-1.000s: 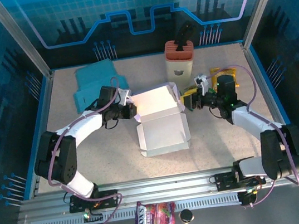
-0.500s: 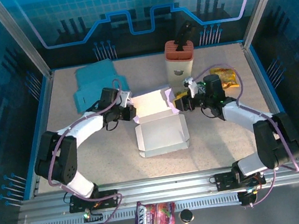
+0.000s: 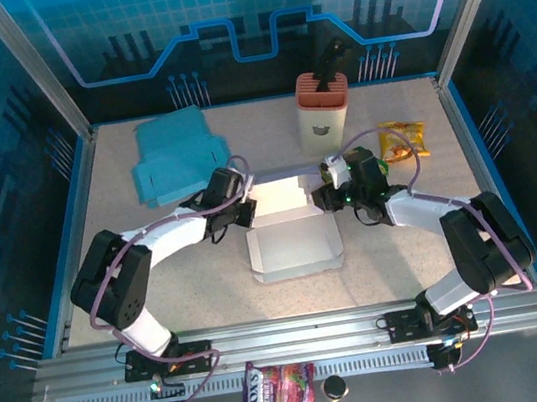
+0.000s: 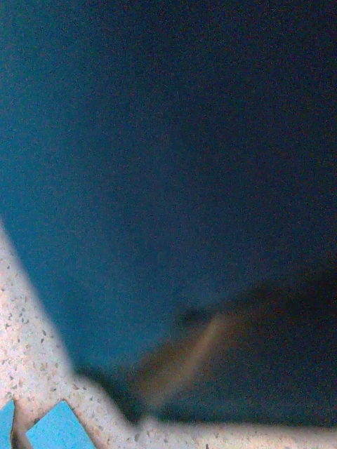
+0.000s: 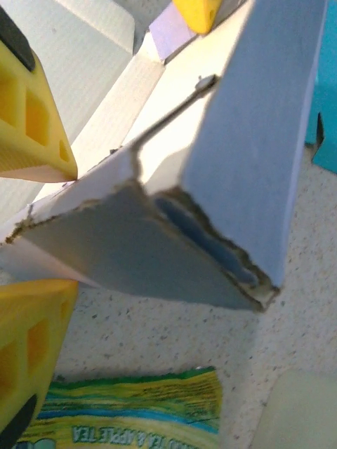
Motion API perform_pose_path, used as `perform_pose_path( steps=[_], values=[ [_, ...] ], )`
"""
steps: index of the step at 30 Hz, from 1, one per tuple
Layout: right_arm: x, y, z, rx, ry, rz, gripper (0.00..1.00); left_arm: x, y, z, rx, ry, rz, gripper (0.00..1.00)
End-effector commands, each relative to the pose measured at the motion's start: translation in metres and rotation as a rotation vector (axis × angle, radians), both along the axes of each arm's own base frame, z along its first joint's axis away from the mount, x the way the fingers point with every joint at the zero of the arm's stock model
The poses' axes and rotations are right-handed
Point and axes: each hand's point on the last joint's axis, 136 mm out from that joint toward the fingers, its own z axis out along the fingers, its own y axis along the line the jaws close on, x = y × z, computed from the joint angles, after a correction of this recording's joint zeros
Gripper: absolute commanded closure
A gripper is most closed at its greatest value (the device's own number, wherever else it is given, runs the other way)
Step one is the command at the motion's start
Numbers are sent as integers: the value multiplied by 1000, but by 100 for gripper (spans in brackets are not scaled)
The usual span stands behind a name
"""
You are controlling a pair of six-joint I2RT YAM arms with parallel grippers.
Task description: Fold the paper box
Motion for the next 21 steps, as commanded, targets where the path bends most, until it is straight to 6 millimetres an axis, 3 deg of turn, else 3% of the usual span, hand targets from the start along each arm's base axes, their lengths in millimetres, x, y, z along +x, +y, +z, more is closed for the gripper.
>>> perform_pose_path(
  steps=[1,21],
  values=[
    [8,0,0,-7,-52,-41,59,1,-2,1,61,-84,6,100],
    [15,-2,-14,-54,-189,-144,64,-14,-7,-17,111,-143,25,100]
  ],
)
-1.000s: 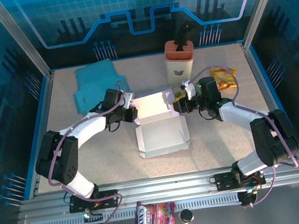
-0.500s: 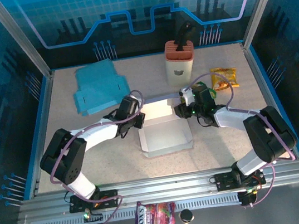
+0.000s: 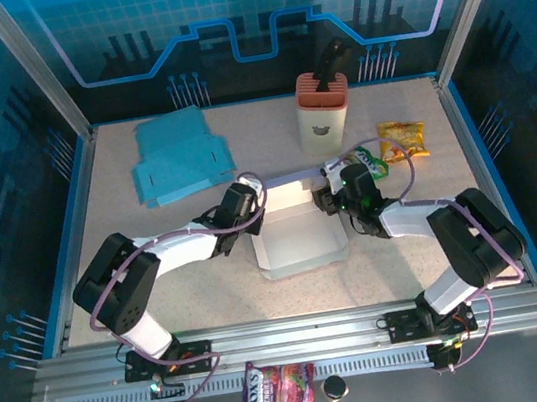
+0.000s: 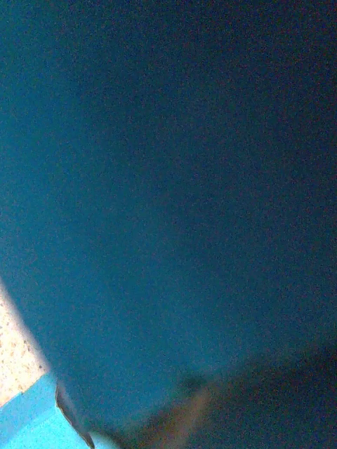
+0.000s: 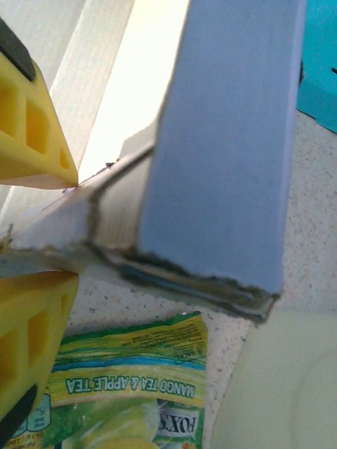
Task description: Fold the paper box
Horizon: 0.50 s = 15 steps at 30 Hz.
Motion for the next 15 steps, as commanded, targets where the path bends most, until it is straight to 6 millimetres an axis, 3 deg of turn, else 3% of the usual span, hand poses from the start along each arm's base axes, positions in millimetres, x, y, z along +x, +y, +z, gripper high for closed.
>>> perform_pose_path(
  steps=[1,10,15],
  values=[
    [1,6,0,21,-46,-4,65,-12,1,-15,26,36,-14,100],
    [8,14,-3,18,-90,-12,76,-14,2,-17,49,36,-8,100],
    [6,13,-6,-22,-101,-29,83,-14,0,-21,50,49,16,95]
  ],
)
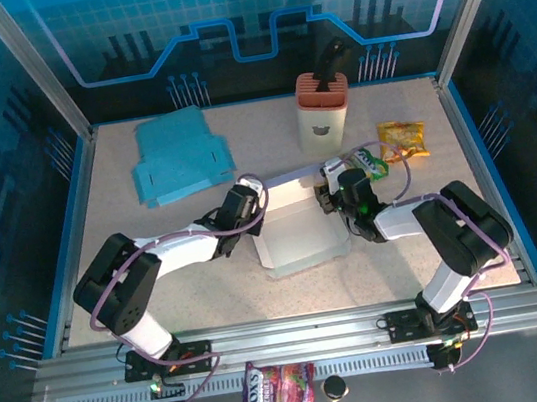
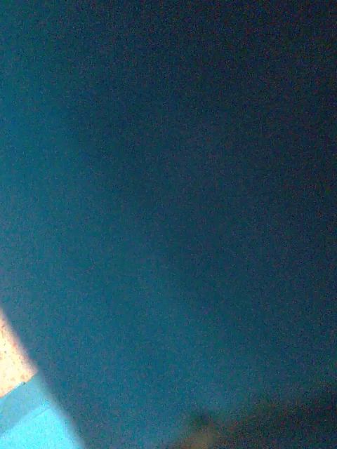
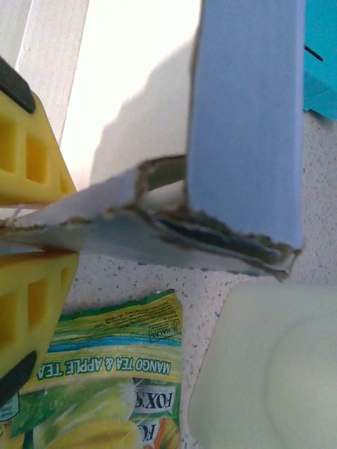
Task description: Fold the paper box
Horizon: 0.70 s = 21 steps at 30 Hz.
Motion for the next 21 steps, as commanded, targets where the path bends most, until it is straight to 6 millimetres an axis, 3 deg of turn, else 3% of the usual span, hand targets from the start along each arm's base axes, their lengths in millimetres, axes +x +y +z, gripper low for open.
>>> perform_pose_path(
  steps=[1,8,21],
  values=[
    [-8,14,-4,-12,-14,40,85,-12,0,-21,34,69,10,93],
    [-10,14,-6,-52,-21,13,100,-8,-5,-18,-14,79,69,90],
    [-18,5,-20,-162,60,-211,100,-5,-12,-15,-98,96,139,87]
  ],
)
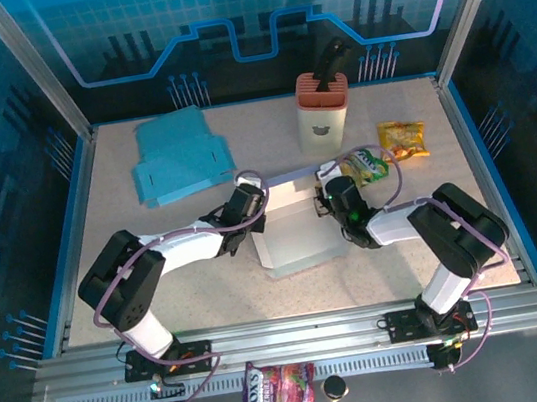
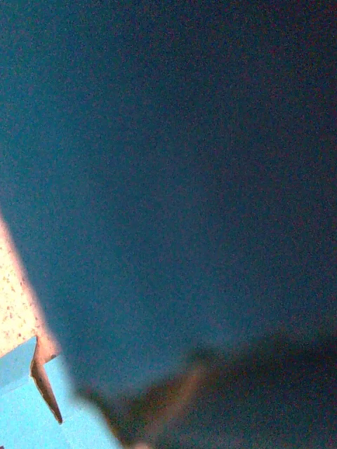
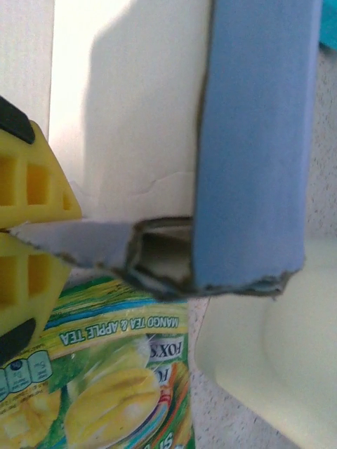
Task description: Fold the paper box
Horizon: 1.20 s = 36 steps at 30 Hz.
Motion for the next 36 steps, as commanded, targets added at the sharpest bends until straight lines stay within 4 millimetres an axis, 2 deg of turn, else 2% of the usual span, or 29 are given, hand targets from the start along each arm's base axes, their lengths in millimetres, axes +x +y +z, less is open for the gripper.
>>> perform_pose_path(
  steps=[1,3,6,9,24,30,34,36],
  values=[
    [-15,4,-23,-34,103,-59,100,-8,-11,-15,-38,63,-4,87],
    [-17,3,-22,-27,117,-101,100,-9,-13,-15,-50,65,-3,86],
    [-20,14,-17,-18,105,-83,100,-10,-14,-17,-65,72,-6,83],
    [-22,21,-15,-31,72,-49,100,-11,-14,-20,-69,79,-6,86],
    [-30,25,-17,-48,38,-40,100,-16,-24,-29,-162,113,8,87],
    [-31,19,-17,-80,91,-134,100,-12,-26,-30,-172,119,48,92],
    [-39,5,-18,-139,173,-275,100,-10,-26,-33,-157,120,81,100],
    [-41,1,-13,-172,218,-359,100,-9,-25,-33,-143,122,94,100]
  ],
)
